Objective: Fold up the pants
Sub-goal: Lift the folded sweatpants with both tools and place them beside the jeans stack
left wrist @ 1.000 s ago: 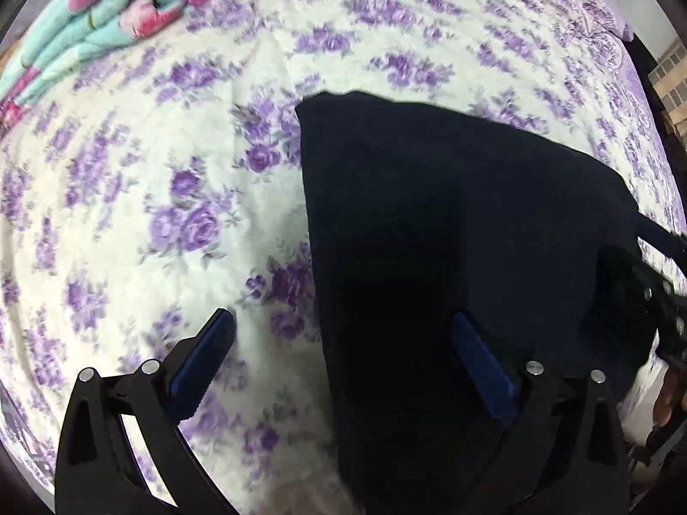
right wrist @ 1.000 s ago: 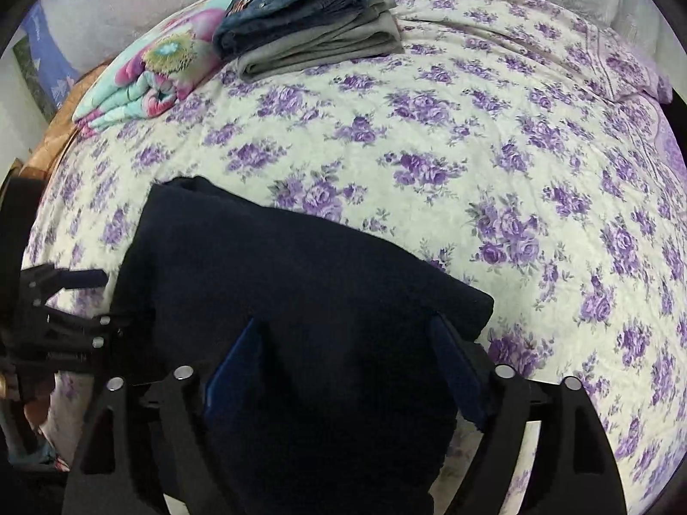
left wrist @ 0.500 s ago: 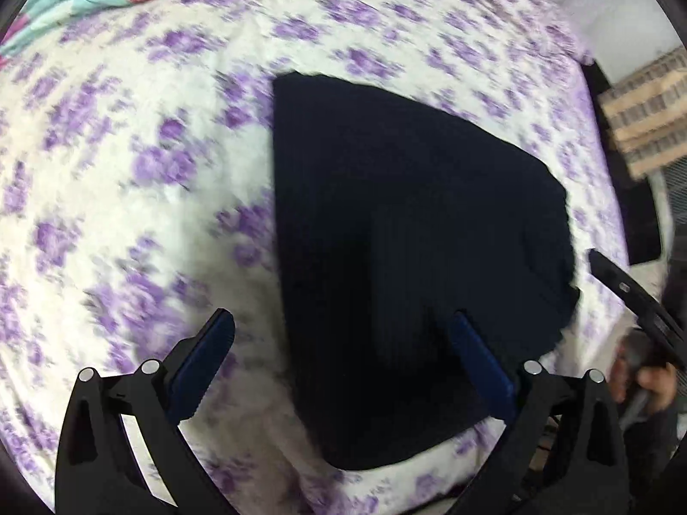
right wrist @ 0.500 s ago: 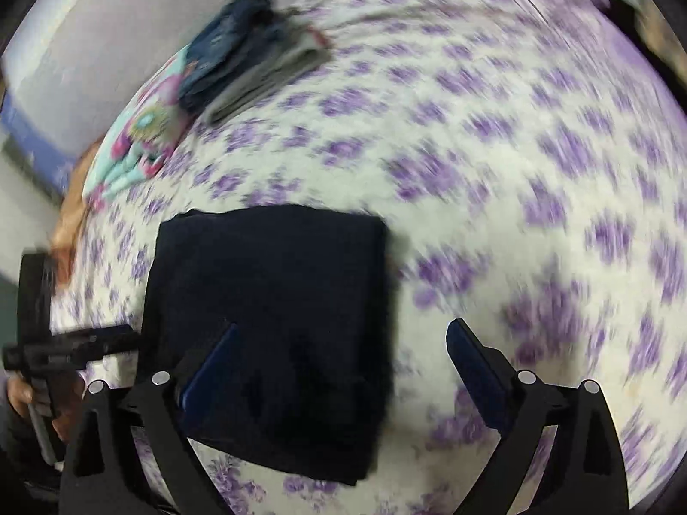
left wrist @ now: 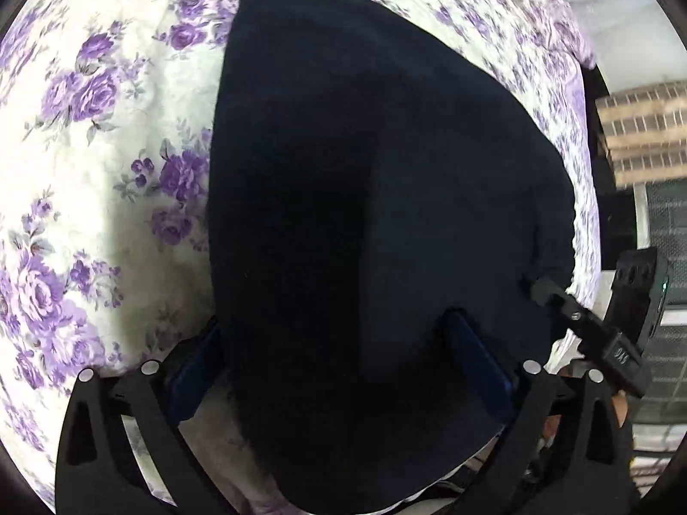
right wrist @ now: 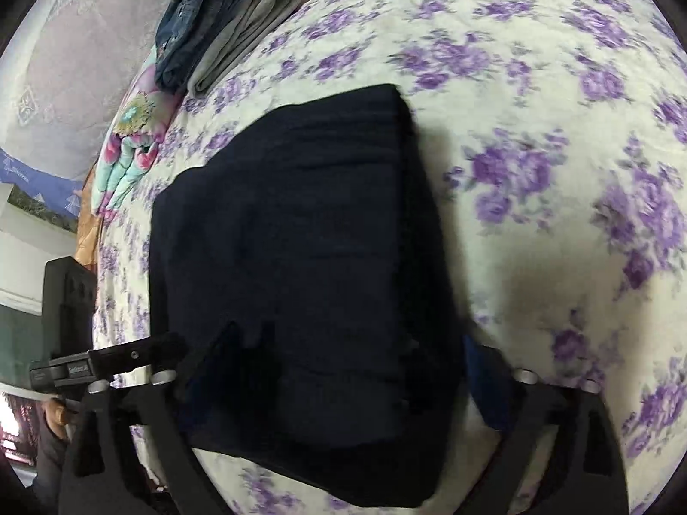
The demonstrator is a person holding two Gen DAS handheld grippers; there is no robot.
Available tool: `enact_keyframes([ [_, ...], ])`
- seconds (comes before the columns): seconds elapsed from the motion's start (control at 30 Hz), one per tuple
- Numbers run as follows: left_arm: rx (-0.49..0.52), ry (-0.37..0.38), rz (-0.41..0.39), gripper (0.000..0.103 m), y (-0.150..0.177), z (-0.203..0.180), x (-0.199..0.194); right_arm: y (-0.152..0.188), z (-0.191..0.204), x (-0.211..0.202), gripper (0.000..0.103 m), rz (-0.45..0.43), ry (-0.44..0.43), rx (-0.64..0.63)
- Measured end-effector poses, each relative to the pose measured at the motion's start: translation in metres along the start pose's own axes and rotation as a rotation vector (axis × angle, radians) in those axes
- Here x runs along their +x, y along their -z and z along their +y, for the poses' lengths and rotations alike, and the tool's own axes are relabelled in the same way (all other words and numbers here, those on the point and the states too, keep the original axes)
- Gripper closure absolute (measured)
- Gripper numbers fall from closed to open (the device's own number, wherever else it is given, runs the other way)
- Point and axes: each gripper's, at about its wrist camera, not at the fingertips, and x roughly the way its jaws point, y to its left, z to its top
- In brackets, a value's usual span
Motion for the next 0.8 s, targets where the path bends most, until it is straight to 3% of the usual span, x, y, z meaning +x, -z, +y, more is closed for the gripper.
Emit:
enact_keyframes([
  [0.1,-0.023,-0.011,-0.002,0.007,-0.003,-0.003,-0.001,-0.002,0.009,-0.003,0.036,0.021,-0.032,-0.032],
  [0.23,0.025,0.000,-0.003,0.008,-0.004,-0.004,-0.003,-0.008,-0.013,0.001,0.037,0.054,-0.109,0.030],
  [0.27,0.018,0.034,0.003,0.008,-0.005,0.002,-0.003,-0.010,-0.022,0.004,0.037,0.063,-0.147,0.066],
  [0.33,-0.017,0.090,0.005,0.008,-0.010,0.010,-0.005,-0.014,-0.027,0.007,0.036,0.064,-0.183,0.079],
  [0.4,-0.068,0.147,0.013,0.008,-0.015,0.020,-0.006,-0.017,-0.023,0.010,0.025,0.060,-0.201,0.057],
  [0.47,-0.103,0.174,0.016,0.005,-0.015,0.026,-0.006,-0.021,-0.010,0.013,0.022,0.063,-0.154,0.007],
  [0.53,-0.095,0.134,0.020,0.005,-0.018,0.016,-0.002,-0.021,-0.001,0.013,0.030,0.069,-0.094,-0.038],
  [0.6,-0.053,0.057,0.021,0.005,-0.016,0.002,0.001,-0.022,-0.002,0.010,0.059,0.085,-0.140,-0.045],
  [0.63,-0.018,0.005,0.023,0.006,-0.014,-0.007,0.002,-0.023,-0.004,0.008,0.061,0.092,-0.165,-0.033],
  [0.7,0.050,-0.099,0.022,0.018,-0.009,-0.025,0.003,-0.024,-0.002,0.004,0.063,0.103,-0.183,-0.040],
  [0.77,0.073,-0.130,0.005,0.040,-0.004,-0.035,-0.007,-0.025,0.001,-0.002,0.064,0.109,-0.199,-0.053],
  [0.8,0.087,-0.148,-0.004,0.046,-0.001,-0.039,-0.013,-0.025,0.002,-0.007,0.065,0.109,-0.206,-0.063],
])
